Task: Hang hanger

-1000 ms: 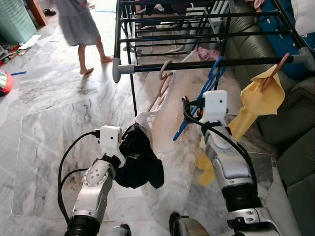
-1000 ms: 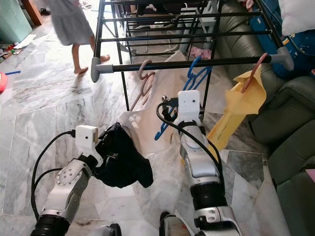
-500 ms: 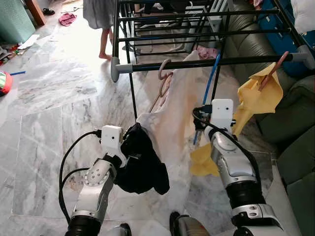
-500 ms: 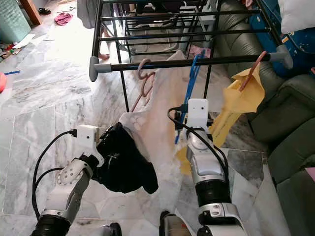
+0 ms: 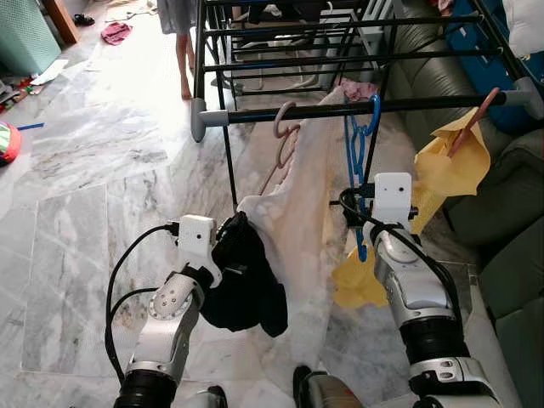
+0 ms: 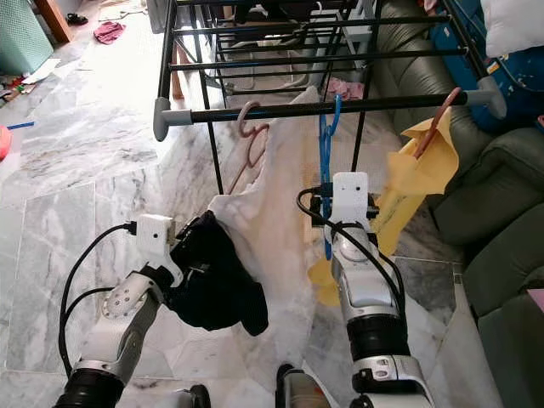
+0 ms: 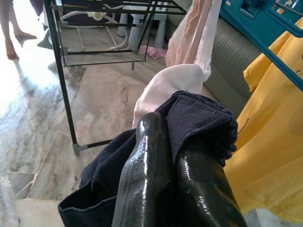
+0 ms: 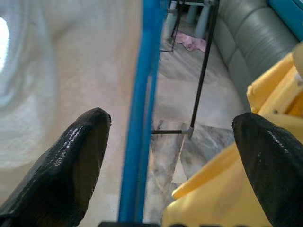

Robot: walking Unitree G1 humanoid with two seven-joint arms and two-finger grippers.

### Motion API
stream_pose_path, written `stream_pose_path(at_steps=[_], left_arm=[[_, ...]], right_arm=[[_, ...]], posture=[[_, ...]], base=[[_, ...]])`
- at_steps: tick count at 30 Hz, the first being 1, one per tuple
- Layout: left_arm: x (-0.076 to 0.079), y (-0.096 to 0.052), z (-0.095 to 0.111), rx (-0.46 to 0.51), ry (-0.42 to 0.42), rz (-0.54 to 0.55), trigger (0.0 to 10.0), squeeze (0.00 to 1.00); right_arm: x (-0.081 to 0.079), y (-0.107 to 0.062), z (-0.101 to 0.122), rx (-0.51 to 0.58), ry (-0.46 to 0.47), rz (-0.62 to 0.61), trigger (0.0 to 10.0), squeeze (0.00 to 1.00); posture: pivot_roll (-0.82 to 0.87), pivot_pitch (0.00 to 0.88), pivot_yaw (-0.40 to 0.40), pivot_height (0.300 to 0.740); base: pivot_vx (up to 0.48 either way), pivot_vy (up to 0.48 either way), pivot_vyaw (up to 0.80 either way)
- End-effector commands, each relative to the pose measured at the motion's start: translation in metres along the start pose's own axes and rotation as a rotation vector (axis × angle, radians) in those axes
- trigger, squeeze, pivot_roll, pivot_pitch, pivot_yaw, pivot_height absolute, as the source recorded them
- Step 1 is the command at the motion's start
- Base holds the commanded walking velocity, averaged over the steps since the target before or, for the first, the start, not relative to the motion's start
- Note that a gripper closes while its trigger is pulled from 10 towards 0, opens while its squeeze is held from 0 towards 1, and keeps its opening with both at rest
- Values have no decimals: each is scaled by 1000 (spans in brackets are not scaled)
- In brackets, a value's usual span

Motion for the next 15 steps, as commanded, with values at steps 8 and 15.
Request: stream_pose_path(at_steps=[8,15], left_arm=[[2,2,-2,-10,3,-3,10000,0],[3,3,-3,-15,2,-3,10000,0]], right_arm=[[3,15,13,-19,-31,31,10000,0],[3,20,11,-54,-38,6,10000,0]], posture=[[-165,218,15,740],[-160,215,13,740]], base=[[0,0,0],[0,0,0]])
Point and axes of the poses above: a point about 5 cm out from each wrist's last joint towards the gripper, its own y axis pointing out of the wrist towards the gripper, its own z axis along the axis of the wrist's last joint, x = y × z, the point moved 3 cm from there along y, pointing out of the wrist towards the gripper, and after that the axes turned 1 degree about -y, right-handed, at the moved point
